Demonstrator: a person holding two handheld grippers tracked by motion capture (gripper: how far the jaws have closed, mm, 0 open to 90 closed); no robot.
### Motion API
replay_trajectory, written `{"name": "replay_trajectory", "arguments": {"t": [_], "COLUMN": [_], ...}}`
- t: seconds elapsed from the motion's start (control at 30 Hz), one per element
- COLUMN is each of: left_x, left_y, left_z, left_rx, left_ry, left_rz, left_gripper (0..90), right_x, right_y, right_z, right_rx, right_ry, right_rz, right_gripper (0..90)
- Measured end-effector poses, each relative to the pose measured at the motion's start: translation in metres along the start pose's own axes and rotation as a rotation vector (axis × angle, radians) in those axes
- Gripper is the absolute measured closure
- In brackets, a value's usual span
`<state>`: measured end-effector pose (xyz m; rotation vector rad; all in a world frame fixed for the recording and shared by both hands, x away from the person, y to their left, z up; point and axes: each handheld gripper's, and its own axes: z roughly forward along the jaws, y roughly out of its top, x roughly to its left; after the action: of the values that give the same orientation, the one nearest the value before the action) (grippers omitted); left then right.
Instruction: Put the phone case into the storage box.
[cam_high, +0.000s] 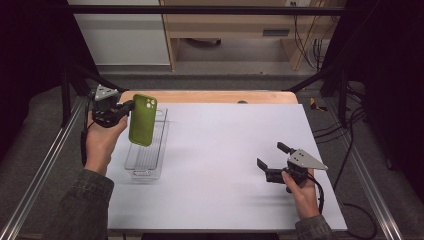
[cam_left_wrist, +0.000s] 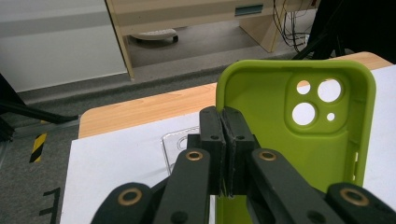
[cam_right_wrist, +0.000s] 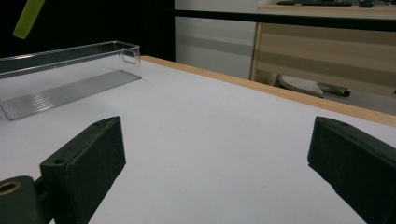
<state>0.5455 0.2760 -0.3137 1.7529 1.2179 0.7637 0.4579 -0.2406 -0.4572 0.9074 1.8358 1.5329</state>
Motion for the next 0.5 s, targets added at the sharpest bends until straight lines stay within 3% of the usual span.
{"name": "replay_trajectory", "arguments": {"t": [0.5], "left_x": [0.0086], "left_y": [-0.0023], "left_z": [0.0052], "left_rx": [-0.002], "left_ry": [0.016], "left_rz": [-0.022], "left_gripper": [87.4], "right_x": [0.0002], "right_y": [0.0006], "right_z": [-0.0007], "right_rx": [-0.010], "right_ry": [-0.001], "right_rz": [-0.001], "right_gripper": [4.2]}}
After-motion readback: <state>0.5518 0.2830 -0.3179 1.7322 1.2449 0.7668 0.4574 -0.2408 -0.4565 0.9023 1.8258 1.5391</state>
